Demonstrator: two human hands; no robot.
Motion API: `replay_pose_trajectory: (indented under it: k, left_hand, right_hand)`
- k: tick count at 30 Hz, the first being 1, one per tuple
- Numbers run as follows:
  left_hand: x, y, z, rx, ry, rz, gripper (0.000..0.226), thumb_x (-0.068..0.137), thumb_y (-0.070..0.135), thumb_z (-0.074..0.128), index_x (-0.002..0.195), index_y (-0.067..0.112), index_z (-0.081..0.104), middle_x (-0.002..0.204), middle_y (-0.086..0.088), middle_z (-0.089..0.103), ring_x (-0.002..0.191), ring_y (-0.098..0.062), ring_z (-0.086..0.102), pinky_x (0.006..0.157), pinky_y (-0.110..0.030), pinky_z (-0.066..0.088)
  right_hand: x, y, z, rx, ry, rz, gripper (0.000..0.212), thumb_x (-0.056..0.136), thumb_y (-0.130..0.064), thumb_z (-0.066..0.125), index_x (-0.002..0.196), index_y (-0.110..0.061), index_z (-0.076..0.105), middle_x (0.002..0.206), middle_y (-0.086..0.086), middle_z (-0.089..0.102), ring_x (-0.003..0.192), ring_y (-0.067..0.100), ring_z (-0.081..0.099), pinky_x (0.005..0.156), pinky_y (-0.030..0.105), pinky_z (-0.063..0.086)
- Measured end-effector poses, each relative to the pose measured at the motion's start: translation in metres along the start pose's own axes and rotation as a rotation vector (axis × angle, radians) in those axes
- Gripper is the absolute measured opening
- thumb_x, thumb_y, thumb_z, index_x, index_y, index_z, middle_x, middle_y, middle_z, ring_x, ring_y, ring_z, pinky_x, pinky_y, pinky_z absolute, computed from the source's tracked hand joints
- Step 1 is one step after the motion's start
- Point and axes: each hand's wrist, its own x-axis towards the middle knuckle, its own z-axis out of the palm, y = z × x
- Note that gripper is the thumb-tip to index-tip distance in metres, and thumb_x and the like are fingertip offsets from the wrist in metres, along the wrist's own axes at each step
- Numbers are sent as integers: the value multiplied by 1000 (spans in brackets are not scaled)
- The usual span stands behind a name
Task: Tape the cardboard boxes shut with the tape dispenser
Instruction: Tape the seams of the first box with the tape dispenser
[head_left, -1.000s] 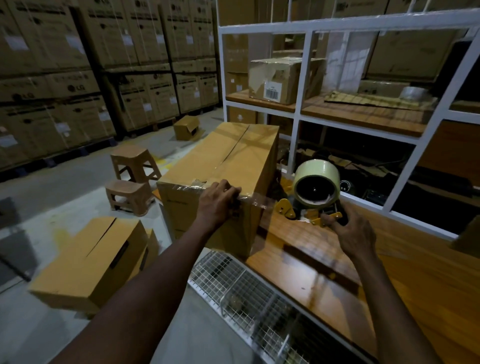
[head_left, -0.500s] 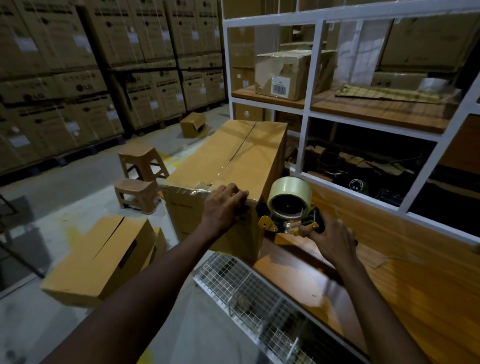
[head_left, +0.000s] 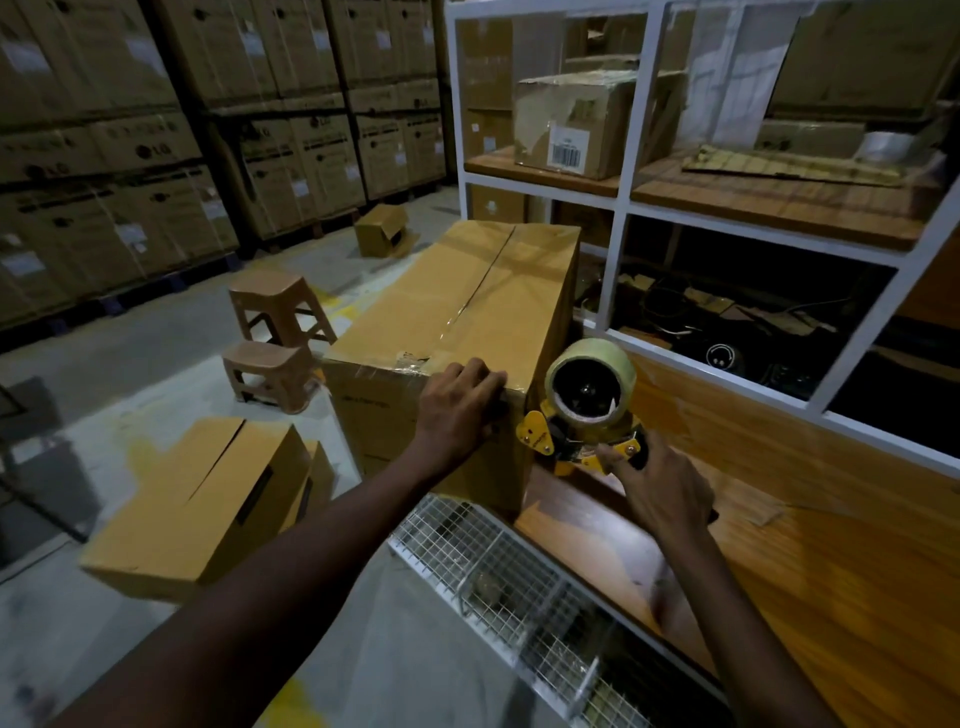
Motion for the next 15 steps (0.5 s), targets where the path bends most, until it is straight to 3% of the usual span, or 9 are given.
replay_pose_trajectory:
  k: [6,11,15]
  left_hand:
    - [-2,1,-2,-5,-40,-19,63,59,28,91,115,15,65,103,-12,63,78,-28,59,59,-32,47]
    - [-5,5,-7,-16,-12,-9,51,67,25,87,113,14,67,100,-12,64,76,-29,60,57,-32,50]
    - [-6,5,-4,-12,-16,-30,49,70,27,86,114,17,67,102,-10,64,77,-26,60,58,-29,42]
  right_hand:
    - [-20,2,3,21,-23,24,75,76,-87,31,115,-27,52,95,1,65,86,31,60,73,42,48]
    - [-51,21,1,-105,-125,30,51,78,-82,41,89,-33,43,76,-9,50,81,29,58,78,43,45]
    - [-65,29,1,-276,-192,40,68,73,-91,24,86,-28,47,71,-9,49,76,24,55,78,39,43]
